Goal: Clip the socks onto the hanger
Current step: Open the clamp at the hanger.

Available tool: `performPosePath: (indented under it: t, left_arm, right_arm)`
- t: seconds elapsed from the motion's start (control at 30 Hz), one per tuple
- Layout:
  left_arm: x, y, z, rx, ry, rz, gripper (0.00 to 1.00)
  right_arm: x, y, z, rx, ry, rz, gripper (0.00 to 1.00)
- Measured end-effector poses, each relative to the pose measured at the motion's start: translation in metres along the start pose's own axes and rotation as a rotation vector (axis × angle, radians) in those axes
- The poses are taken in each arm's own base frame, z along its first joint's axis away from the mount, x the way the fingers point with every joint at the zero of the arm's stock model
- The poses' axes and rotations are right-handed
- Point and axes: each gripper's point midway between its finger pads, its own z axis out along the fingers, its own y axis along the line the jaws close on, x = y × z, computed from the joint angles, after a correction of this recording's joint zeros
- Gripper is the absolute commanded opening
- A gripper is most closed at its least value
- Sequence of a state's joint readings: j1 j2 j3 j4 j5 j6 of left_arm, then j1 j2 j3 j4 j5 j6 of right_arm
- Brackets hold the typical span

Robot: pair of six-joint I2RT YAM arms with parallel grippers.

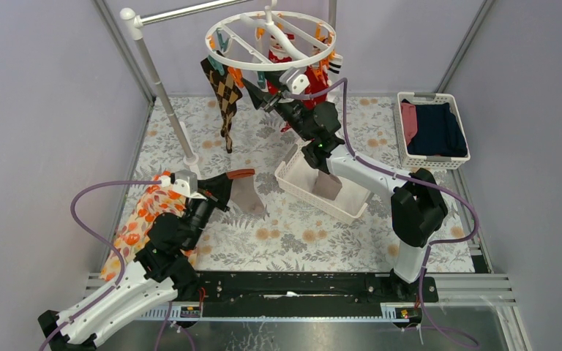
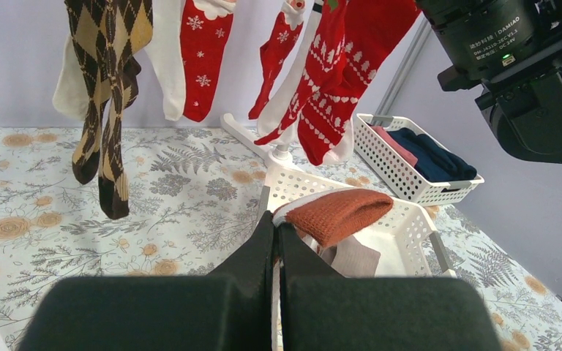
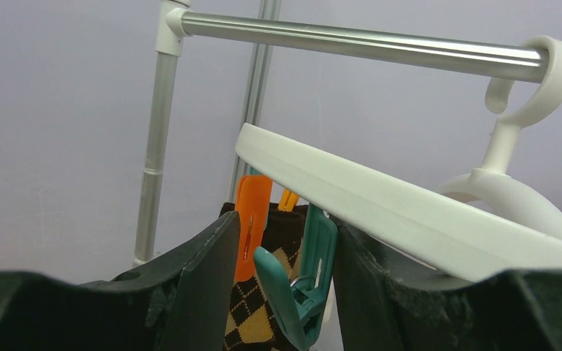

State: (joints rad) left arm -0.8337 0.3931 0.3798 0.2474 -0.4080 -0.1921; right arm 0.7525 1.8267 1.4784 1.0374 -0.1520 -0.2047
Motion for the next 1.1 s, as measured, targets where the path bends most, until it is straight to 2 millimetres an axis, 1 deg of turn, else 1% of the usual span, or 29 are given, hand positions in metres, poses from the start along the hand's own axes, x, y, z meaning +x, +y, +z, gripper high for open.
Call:
performPosePath:
  t: [0.2,0.4,0.5,0.8,0.93,1.0,1.1]
  left_arm:
    - [0.001,0.0,0.0,0.0,0.002,0.001,0.0]
    - [0.0,0.0,0.0,0.001,0.002,0.001,0.0]
    - [0.001,0.0,0.0,0.001,0.002,0.0,0.0]
    - [0.001,-0.001,0.0,0.006,0.004,-0.003,0.0]
    - [0.002,-0.002,0.001,0.007,0.008,-0.005,0.0]
    - [0.002,-0.002,0.001,0.007,0.008,-0.005,0.0]
    - [0.002,-0.002,0.001,0.007,0.008,-0.006,0.0]
  right_arm:
    - [0.006,0.0,-0.004,0.0,0.012,0.0,0.54]
    - [0.025,0.004,-0.014,-0.007,0.05,0.005,0.55]
    - [0.03,0.006,-0.017,-0.014,0.06,0.004,0.55]
    - [0.027,0.008,-0.017,-0.027,0.045,-0.001,0.55]
    - [0.024,0.007,-0.016,-0.024,0.032,-0.004,0.54]
    - [0.023,0.007,-0.016,-0.024,0.029,-0.004,0.51]
    - [0.023,0.007,-0.016,-0.023,0.028,-0.004,0.44]
